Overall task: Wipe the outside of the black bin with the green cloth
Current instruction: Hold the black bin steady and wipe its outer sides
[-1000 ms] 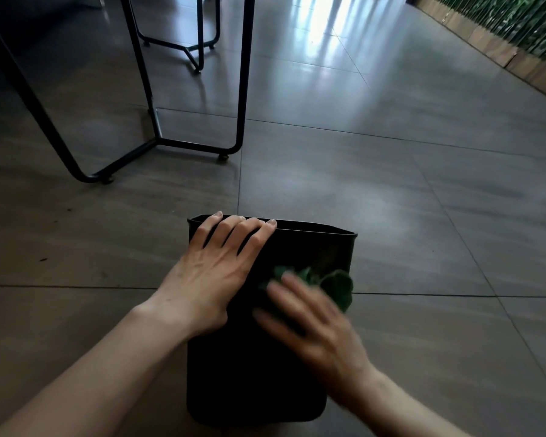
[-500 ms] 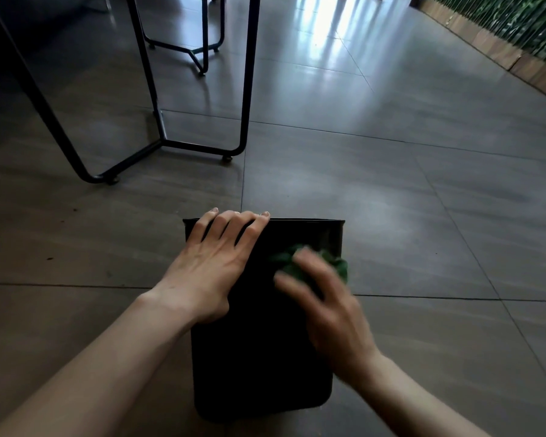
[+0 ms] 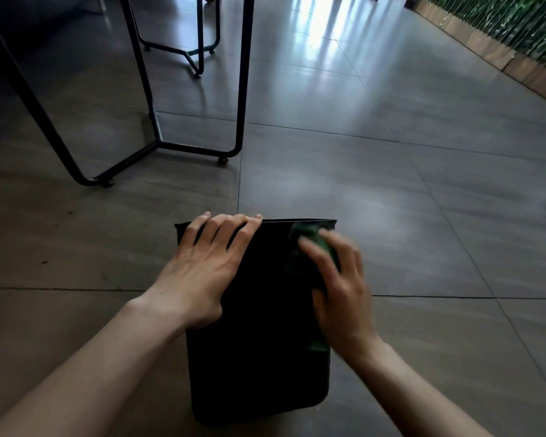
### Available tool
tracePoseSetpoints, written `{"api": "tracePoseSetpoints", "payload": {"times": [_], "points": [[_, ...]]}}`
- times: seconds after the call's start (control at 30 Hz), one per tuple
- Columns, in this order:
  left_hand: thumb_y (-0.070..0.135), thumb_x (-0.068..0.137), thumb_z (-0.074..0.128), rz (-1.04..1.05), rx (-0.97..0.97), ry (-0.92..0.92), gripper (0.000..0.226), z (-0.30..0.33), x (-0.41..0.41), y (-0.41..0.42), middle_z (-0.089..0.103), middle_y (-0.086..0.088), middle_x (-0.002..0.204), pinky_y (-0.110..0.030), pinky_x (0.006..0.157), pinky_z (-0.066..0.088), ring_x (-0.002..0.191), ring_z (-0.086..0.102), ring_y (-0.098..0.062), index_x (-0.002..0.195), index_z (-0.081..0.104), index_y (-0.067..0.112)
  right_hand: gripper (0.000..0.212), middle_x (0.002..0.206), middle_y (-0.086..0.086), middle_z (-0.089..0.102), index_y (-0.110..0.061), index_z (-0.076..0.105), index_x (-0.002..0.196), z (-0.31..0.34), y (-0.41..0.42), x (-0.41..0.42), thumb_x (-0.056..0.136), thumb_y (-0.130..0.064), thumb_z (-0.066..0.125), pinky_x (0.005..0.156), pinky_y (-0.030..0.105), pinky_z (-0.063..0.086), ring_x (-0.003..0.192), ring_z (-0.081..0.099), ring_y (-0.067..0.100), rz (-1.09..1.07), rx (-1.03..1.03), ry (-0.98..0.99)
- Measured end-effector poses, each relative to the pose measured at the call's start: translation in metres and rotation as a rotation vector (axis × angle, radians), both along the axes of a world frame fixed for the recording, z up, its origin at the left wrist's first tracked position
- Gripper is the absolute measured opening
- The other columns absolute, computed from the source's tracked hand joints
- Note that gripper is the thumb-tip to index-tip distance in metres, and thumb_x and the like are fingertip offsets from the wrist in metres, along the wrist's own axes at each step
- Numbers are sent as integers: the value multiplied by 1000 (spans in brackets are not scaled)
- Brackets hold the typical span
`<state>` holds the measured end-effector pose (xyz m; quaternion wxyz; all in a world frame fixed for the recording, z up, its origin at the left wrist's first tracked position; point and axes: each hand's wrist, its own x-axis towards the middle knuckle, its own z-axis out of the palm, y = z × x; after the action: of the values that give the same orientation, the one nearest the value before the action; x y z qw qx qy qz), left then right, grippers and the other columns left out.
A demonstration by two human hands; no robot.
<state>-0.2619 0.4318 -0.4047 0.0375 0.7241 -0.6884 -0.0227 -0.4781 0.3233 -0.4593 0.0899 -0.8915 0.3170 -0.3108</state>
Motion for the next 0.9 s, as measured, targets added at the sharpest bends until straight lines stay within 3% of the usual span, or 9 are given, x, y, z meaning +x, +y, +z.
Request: {"api": "tracePoseSetpoints", "payload": {"times": [0.1, 0.2, 0.33, 0.4, 0.47, 0.63, 0.73, 0.8, 0.9], "points": [[33, 61, 66, 6, 4, -25, 124, -1, 0, 0, 11, 3, 157, -44, 124, 1, 150, 9, -22, 156, -13, 22, 37, 141, 20, 61, -17, 69, 133, -38, 39, -39, 97, -9, 60, 108, 50, 51, 142, 48, 39, 192, -148, 213], [34, 62, 64, -6, -1, -9, 121, -3, -2, -1, 11, 3, 157, -45, 124, 1, 150, 10, -23, 156, -12, 21, 31, 137, 18, 66, -20, 74, 126, -47, 51, -69, 100, -16, 58, 102, 47, 56, 139, 52, 35, 315, -204, 323], [38, 61, 60, -1, 1, 0, 121, -2, 0, -1, 11, 2, 157, -44, 124, 1, 150, 10, -23, 156, -12, 21, 50, 137, 20, 60, -14, 69, 132, -14, 16, -31, 85, 2, 60, 106, 49, 52, 133, 52, 41, 109, -68, 152], [42, 59, 55, -5, 4, 11, 119, 0, -1, 1, 11, 2, 157, -44, 124, 2, 150, 10, -23, 156, -11, 22, 67, 140, 18, 55, -11, 66, 134, 11, -7, -3, 72, 13, 64, 110, 45, 48, 134, 48, 39, 8, 35, 24], [40, 60, 58, -8, 14, 9, 119, 0, -1, 2, 11, 2, 157, -44, 124, 2, 150, 10, -22, 156, -11, 22, 69, 141, 15, 52, -13, 64, 135, 23, -16, 12, 72, 14, 65, 105, 39, 48, 132, 48, 36, -30, 64, -32], [34, 59, 64, 3, -16, 5, 121, -2, -1, 5, 14, 2, 156, -42, 124, 3, 149, 13, -23, 156, -9, 22, 62, 137, 17, 52, -16, 63, 125, -25, 30, -34, 70, 7, 76, 100, 50, 56, 133, 47, 40, 46, 18, 168], [38, 57, 53, -6, -24, 17, 118, -3, -3, 4, 14, 3, 156, -42, 123, 3, 149, 13, -23, 156, -9, 22, 34, 130, 16, 58, -20, 67, 117, -49, 59, -75, 87, -5, 63, 86, 48, 62, 131, 50, 37, 112, -38, 295], [39, 56, 51, -9, -26, 15, 118, -3, -3, 3, 14, 3, 156, -42, 123, 4, 149, 13, -23, 156, -9, 22, 28, 127, 17, 61, -19, 71, 116, -44, 53, -77, 91, -7, 64, 82, 47, 63, 128, 52, 37, 126, -70, 312], [35, 59, 59, -15, -19, 5, 119, -2, -3, 3, 14, 2, 156, -42, 123, 6, 149, 14, -23, 156, -9, 22, 61, 131, 20, 57, -12, 70, 125, -12, 25, -38, 68, 9, 78, 92, 49, 60, 128, 52, 42, 50, -20, 200]]}}
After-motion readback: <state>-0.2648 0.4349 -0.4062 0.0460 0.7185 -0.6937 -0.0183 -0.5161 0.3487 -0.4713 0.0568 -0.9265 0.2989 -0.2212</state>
